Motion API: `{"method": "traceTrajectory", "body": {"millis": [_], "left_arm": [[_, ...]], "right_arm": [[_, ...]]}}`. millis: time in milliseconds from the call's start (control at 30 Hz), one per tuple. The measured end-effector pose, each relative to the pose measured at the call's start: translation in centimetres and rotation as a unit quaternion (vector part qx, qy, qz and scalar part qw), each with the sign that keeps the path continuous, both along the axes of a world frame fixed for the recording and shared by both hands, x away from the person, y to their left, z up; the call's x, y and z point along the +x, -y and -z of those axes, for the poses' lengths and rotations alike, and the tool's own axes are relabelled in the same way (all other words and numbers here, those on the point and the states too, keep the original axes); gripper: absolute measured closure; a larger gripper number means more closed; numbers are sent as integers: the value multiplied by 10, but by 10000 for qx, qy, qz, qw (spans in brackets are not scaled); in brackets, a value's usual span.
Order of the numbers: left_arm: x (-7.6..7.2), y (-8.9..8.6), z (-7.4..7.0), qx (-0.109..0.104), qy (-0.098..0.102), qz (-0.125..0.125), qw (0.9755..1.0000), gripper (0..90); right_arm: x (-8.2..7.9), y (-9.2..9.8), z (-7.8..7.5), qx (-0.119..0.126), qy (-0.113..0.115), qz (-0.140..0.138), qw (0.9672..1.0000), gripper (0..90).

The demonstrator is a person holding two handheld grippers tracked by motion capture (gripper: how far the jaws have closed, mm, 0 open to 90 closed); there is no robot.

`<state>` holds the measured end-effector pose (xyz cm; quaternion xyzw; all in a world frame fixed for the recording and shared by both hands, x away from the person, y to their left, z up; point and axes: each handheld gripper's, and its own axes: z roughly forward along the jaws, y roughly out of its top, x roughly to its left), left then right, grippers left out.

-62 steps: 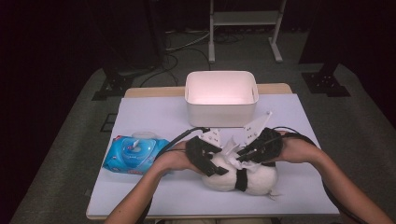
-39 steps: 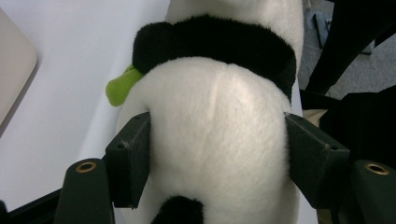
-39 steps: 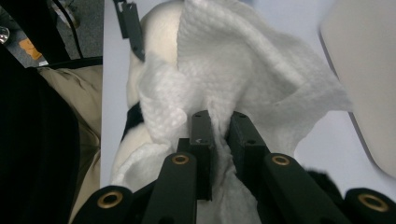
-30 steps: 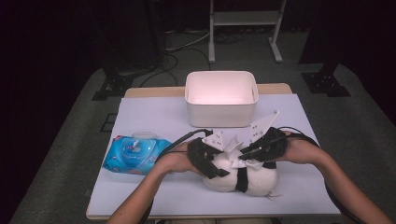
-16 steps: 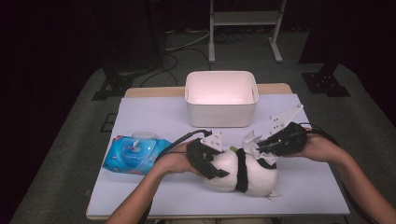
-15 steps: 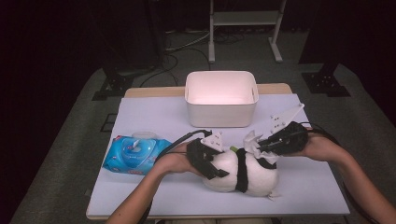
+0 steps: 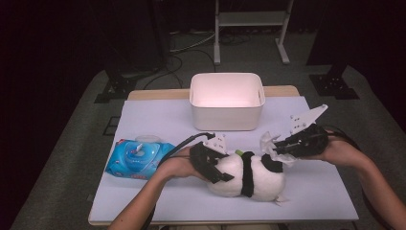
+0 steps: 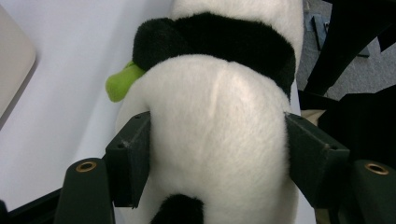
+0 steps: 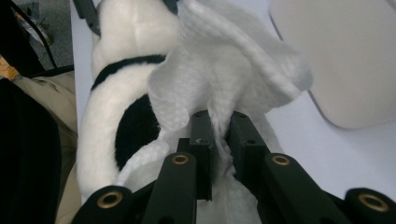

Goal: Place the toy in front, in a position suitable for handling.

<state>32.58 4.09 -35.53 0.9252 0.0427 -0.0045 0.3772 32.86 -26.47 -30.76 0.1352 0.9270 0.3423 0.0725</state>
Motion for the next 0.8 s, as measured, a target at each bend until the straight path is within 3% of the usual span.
{"method": "traceTrajectory", "body": {"millis": [333, 633, 800], "left_arm": [[-1, 4, -1, 77, 85, 71, 9999, 305], [-4, 5, -1, 106, 160, 119, 9997, 309], [-4, 3, 0, 35, 152, 98, 9998, 311]], "right_arm": [[-10, 2, 7, 168, -78, -65, 9998, 799], [-2, -26, 5, -35, -51, -326, 9994, 799], [7, -21, 1, 25, -7, -145, 9999, 800]]}}
